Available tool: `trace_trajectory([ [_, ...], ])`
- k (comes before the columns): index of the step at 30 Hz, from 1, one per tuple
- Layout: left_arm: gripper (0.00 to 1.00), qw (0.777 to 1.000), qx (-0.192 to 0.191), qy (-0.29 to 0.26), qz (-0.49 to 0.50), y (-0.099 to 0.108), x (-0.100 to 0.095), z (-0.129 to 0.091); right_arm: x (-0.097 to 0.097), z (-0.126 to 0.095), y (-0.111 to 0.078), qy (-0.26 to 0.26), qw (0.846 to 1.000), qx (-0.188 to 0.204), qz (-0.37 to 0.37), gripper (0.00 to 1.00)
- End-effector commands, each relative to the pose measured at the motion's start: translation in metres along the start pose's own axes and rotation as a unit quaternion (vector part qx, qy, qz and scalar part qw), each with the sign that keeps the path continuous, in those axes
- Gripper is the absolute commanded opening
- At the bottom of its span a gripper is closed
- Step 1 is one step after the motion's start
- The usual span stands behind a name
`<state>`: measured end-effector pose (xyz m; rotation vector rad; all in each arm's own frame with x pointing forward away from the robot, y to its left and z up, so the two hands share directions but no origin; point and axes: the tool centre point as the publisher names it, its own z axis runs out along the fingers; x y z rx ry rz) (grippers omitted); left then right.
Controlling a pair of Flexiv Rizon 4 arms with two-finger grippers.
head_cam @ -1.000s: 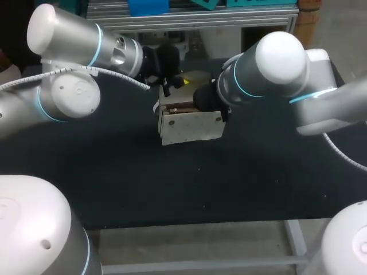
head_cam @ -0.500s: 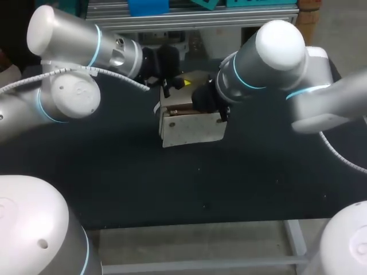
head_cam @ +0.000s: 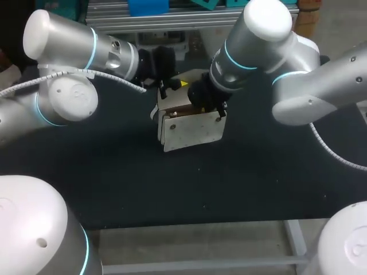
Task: Pick up the bag, open it, inspect its contents, close it, and place it on the opposite side
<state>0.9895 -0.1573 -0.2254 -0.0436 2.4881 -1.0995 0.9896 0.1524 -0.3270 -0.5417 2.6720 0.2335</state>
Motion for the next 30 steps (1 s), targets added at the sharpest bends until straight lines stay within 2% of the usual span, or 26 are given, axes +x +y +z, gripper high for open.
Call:
trace_trajectory([
  [1,0.00,1.000,0.002,-0.002,-0.001,-0.003,0.001,0.002,0.001,0.001,0.005,0.030,1.000,0.007,-0.001,0.00],
  [17,0.00,1.000,-0.001,-0.007,-0.010,0.000,0.000,0.005,0.017,-0.002,0.008,0.049,0.999,0.003,0.007,0.00],
  [27,0.00,1.000,0.003,-0.007,-0.002,-0.002,0.003,0.005,0.018,0.016,0.004,0.109,0.994,-0.020,0.017,0.00],
  [30,0.00,1.000,0.002,-0.007,-0.001,-0.002,0.003,0.005,0.018,0.016,0.004,0.116,0.993,-0.021,0.017,0.15],
])
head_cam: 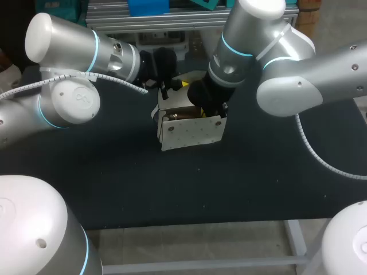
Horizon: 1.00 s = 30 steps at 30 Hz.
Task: Pick up the bag, open it, inspect its contents, close it, and place it on the opposite side
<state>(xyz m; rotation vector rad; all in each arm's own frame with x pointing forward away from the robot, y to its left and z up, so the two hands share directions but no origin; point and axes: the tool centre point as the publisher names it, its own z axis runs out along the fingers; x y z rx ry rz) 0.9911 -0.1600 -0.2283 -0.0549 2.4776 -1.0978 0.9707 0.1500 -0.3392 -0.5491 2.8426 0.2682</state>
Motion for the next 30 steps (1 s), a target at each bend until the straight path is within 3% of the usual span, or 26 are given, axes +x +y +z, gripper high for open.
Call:
trace_trajectory([
  [1,0.00,1.000,0.001,-0.001,0.001,-0.0022,0.0026,0.0007,-0.0060,0.0117,-0.0010,0.037,0.999,0.001,0.000,0.25],
  [3,0.00,1.000,0.001,-0.001,0.001,-0.0022,0.0026,0.0008,-0.0061,0.0099,-0.0010,0.038,0.999,0.002,-0.001,0.38],
  [6,0.00,1.000,0.002,-0.001,0.001,-0.0022,0.0027,0.0011,-0.0066,0.0080,-0.0017,0.044,0.999,0.007,0.001,0.51],
  [7,0.00,1.000,0.002,-0.001,0.002,-0.0022,0.0028,0.0014,-0.0067,0.0076,-0.0018,0.048,0.999,0.008,0.001,0.62],
  [12,0.00,1.000,0.004,-0.001,0.004,-0.0023,0.0031,0.0018,-0.0064,0.0094,-0.0015,0.057,0.998,0.011,-0.001,0.85],
  [15,0.00,1.000,0.003,-0.001,0.005,-0.0021,0.0036,0.0017,-0.0054,0.0111,-0.0004,0.062,0.998,0.011,-0.004,0.95],
  [30,0.00,1.000,0.003,0.002,0.010,-0.0022,0.0047,0.0032,-0.0067,0.0104,-0.0004,0.063,0.998,0.014,-0.005,0.93],
])
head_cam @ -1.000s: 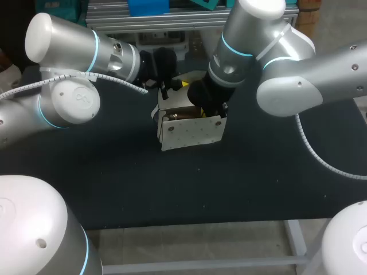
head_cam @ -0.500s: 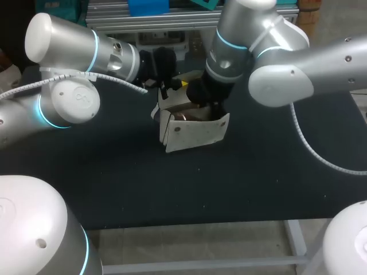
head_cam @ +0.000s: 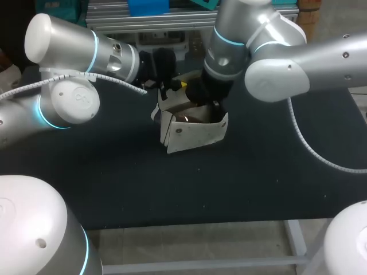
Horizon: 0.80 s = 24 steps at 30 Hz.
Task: Pick up the bag, open it, inspect its contents, close it, and place it on the opposite side
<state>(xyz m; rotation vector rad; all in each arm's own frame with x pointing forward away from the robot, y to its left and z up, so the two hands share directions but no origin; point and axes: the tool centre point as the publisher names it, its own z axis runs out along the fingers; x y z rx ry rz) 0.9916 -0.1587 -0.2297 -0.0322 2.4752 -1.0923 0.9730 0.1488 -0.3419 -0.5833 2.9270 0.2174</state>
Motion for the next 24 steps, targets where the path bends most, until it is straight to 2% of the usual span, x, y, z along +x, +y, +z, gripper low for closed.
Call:
trace_trajectory([
  [1,0.00,1.000,0.003,0.001,0.002,-0.004,0.005,0.003,-0.006,0.007,0.002,0.017,1.000,0.003,-0.001,0.93],
  [17,0.00,1.000,0.002,0.002,0.002,-0.004,0.004,0.004,-0.008,0.005,0.002,0.012,1.000,0.004,-0.002,0.93],
  [18,0.00,1.000,0.002,0.002,0.002,-0.004,0.004,0.004,-0.008,0.005,0.002,0.008,1.000,0.003,-0.002,0.91],
  [19,0.00,1.000,0.002,0.002,0.002,-0.004,0.004,0.004,-0.009,0.003,0.002,0.000,1.000,0.003,-0.002,0.82],
  [20,0.00,1.000,0.002,0.004,0.003,-0.004,0.004,0.005,-0.009,0.001,0.003,-0.009,1.000,0.001,-0.004,0.48],
  [21,0.00,1.000,0.003,0.004,0.002,-0.004,0.004,0.005,-0.008,-0.001,0.003,-0.021,1.000,0.000,-0.004,0.33],
  [22,0.00,1.000,0.003,0.005,0.002,-0.004,0.004,0.005,-0.008,-0.004,0.004,-0.030,1.000,-0.002,-0.006,0.09],
  [23,0.00,1.000,0.003,0.005,0.002,-0.004,0.004,0.005,-0.008,-0.007,0.004,-0.039,0.999,-0.002,-0.007,0.00],
  [24,0.00,1.000,0.002,0.005,0.002,-0.004,0.004,0.005,-0.007,-0.010,0.004,-0.049,0.999,-0.004,-0.007,0.00],
])
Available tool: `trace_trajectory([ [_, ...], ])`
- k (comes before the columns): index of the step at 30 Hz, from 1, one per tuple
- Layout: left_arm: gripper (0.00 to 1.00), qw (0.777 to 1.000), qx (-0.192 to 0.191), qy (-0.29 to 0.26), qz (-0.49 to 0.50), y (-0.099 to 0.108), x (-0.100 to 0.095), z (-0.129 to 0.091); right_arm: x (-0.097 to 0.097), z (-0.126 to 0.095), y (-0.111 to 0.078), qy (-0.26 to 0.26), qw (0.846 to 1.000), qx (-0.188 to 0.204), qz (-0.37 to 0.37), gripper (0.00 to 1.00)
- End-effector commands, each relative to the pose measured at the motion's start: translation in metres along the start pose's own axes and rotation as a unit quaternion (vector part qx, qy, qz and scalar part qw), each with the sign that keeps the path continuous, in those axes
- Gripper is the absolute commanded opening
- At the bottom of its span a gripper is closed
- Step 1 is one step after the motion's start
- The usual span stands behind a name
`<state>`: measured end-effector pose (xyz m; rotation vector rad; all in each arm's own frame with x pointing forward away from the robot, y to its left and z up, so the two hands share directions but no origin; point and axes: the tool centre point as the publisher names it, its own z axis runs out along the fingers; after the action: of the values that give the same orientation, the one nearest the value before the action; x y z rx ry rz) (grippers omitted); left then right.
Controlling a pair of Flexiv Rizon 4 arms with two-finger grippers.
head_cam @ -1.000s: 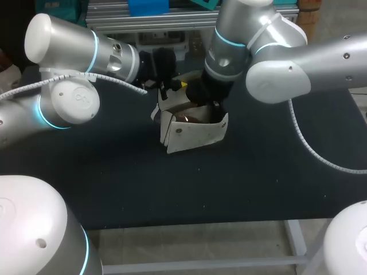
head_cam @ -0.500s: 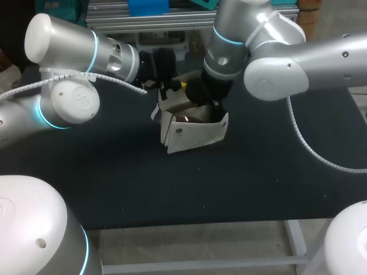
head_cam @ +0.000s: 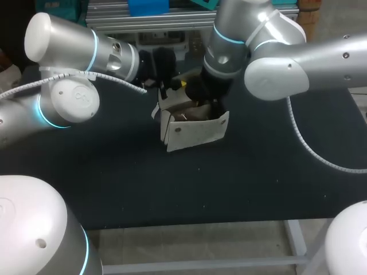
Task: Pick up the bag, open it, inspect its contents, close it, and place it on the opposite side
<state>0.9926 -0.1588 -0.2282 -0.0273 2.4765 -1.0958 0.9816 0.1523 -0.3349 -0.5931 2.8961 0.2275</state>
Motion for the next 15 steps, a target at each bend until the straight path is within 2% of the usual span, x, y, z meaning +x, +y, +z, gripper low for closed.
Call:
trace_trajectory([
  [1,0.00,1.000,0.001,0.003,0.002,-0.003,0.006,0.006,0.003,-0.007,0.004,-0.043,0.999,-0.003,-0.002,0.00],
  [15,0.00,1.000,-0.004,0.003,0.003,-0.008,0.010,0.005,0.009,-0.052,0.009,-0.165,0.986,-0.006,-0.001,0.00],
])
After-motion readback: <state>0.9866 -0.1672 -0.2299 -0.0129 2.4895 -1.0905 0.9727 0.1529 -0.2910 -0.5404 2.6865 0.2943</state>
